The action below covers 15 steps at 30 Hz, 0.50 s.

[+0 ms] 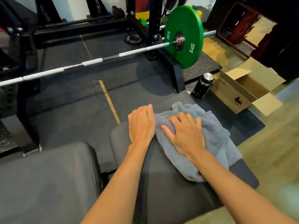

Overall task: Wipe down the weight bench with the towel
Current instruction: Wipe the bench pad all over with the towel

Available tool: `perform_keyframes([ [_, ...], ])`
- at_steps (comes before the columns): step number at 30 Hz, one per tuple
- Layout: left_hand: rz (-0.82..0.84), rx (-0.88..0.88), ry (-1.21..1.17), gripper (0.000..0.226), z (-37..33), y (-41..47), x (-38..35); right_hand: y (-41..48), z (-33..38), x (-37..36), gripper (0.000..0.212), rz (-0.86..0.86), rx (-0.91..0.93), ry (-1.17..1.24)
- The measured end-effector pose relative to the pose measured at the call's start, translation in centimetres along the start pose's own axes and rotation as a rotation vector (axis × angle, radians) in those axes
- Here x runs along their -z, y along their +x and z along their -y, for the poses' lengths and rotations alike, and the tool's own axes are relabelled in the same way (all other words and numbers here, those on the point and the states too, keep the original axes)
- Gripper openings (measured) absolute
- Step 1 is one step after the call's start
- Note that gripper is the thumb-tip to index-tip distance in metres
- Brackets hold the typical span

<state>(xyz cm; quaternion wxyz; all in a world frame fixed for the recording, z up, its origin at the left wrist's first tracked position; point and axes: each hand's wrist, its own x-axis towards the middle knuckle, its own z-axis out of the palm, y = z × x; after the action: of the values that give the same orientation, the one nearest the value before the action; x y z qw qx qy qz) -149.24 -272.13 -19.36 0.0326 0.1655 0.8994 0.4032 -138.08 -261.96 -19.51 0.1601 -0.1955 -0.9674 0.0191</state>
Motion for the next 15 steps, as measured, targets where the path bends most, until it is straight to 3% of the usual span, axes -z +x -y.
perform_keyframes([
  [4,-0.003,0.003,-0.01,0.045,0.3,0.8,-0.5,9.2,-0.9,-3.6,0.045,0.006,-0.006,-0.04],
  [7,0.014,-0.068,0.036,0.041,0.4,0.8,-0.2,10.7,-0.7,-3.2,0.044,0.067,-0.038,-0.055],
  [15,0.067,-0.17,0.27,0.037,-0.7,0.5,-1.2,-7.9,-4.1,4.6,0.039,0.106,-0.121,0.019],
])
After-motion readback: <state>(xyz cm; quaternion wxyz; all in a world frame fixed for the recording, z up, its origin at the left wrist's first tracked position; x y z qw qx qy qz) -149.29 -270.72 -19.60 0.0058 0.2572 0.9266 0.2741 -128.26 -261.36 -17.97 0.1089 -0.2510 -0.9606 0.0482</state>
